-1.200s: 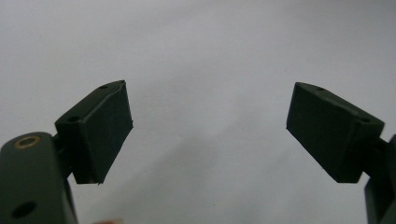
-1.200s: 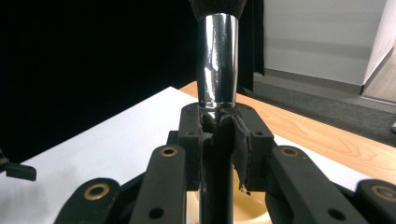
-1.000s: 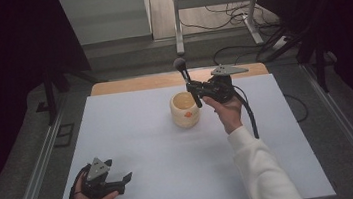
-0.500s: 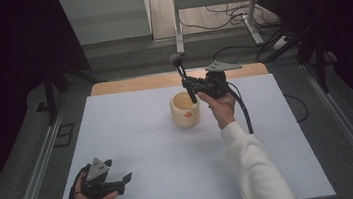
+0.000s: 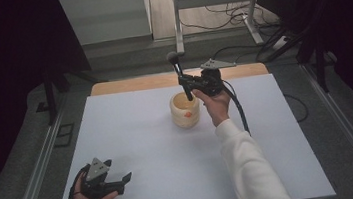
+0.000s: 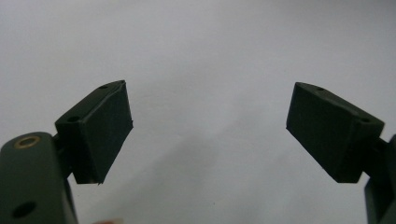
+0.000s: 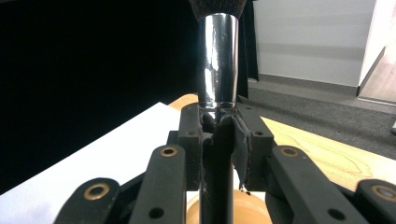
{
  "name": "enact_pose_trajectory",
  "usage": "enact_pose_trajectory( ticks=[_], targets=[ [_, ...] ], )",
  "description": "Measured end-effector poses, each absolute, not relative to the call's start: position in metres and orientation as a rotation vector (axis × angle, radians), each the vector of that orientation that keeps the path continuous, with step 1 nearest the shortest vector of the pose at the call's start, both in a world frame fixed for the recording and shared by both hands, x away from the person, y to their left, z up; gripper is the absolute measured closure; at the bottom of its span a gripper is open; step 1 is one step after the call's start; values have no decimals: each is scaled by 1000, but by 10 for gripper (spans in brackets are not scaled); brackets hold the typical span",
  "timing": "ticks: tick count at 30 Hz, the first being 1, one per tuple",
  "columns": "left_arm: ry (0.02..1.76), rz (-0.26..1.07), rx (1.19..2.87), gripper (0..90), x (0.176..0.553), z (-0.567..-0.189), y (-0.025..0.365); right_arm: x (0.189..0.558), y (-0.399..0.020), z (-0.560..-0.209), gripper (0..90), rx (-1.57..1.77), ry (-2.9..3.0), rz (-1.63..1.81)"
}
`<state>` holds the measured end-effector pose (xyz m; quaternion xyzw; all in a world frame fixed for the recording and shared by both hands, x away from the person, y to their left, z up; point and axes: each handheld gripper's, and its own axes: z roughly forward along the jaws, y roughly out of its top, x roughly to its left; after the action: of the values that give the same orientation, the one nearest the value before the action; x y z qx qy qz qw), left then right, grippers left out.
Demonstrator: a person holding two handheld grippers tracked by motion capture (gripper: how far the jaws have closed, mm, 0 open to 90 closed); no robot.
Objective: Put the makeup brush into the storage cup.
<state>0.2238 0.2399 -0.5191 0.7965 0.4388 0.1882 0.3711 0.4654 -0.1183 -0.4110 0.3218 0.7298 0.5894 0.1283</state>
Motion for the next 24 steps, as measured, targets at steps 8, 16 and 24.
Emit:
enact_pose_trajectory(
  ticks=[8,16,24],
  targets=[
    [1126,485,2045,147,224,-519,240,471,-114,-414,741,949,2123,1705],
    [1128,491,2045,145,223,-519,240,473,-110,-419,740,946,2125,1703],
    [1127,490,2049,145,223,-519,240,478,-107,-430,740,964,2117,1698]
  ],
)
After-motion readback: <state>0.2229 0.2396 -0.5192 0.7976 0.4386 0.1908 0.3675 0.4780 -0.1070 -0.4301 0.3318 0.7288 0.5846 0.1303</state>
